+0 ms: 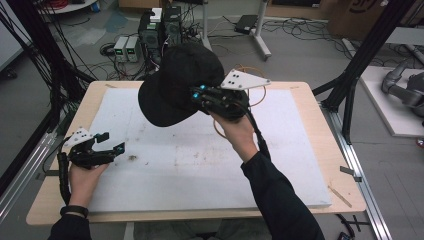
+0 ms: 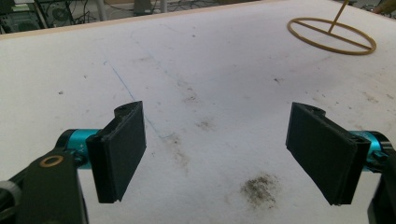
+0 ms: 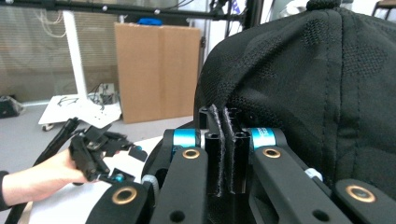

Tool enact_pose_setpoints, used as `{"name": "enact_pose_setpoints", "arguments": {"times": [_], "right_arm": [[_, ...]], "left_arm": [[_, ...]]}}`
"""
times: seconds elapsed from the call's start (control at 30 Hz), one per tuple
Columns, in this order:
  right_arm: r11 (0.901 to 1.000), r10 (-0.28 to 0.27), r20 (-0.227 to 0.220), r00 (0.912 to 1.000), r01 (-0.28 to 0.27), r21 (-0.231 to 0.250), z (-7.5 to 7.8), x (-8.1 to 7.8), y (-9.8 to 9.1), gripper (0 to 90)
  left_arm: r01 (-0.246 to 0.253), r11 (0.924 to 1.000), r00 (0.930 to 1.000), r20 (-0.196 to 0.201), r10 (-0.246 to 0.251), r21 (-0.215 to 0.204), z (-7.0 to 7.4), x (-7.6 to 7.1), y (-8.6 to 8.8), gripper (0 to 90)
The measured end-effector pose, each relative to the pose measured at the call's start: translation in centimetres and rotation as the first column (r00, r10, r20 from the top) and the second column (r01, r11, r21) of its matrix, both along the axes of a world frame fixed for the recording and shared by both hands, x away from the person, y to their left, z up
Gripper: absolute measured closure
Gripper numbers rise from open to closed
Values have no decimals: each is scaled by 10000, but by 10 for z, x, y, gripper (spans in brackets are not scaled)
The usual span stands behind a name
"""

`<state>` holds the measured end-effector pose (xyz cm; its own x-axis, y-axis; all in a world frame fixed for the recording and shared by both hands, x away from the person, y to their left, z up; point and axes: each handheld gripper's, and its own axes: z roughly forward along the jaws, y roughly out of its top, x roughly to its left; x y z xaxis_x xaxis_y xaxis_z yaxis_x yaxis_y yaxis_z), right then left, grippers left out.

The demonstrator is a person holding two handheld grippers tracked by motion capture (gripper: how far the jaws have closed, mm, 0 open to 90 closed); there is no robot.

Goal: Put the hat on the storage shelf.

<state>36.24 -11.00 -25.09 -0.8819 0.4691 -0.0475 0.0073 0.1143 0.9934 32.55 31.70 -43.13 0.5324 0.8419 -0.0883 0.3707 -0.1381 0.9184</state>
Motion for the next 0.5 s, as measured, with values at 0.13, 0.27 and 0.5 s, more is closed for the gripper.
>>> {"name": "enact_pose_setpoints", "arguments": {"times": [0.13, 0.27, 0.5], "right_arm": [[9993, -337, 96, 9994, 335, 162, 9, 3, -17, 893], [9953, -945, 248, 9952, 939, 231, 17, 7, -42, 893], [9854, -1680, 182, 9856, 1674, 302, 19, 16, -74, 892]], "left_arm": [[21, 10000, 10000, -9, -21, -4, 0, 0, 0, 201], [15, 10000, 10000, -29, -15, 1, -1, 1, -1, 201], [79, 9999, 9999, -76, -79, 64, -2, 2, -3, 201]]}}
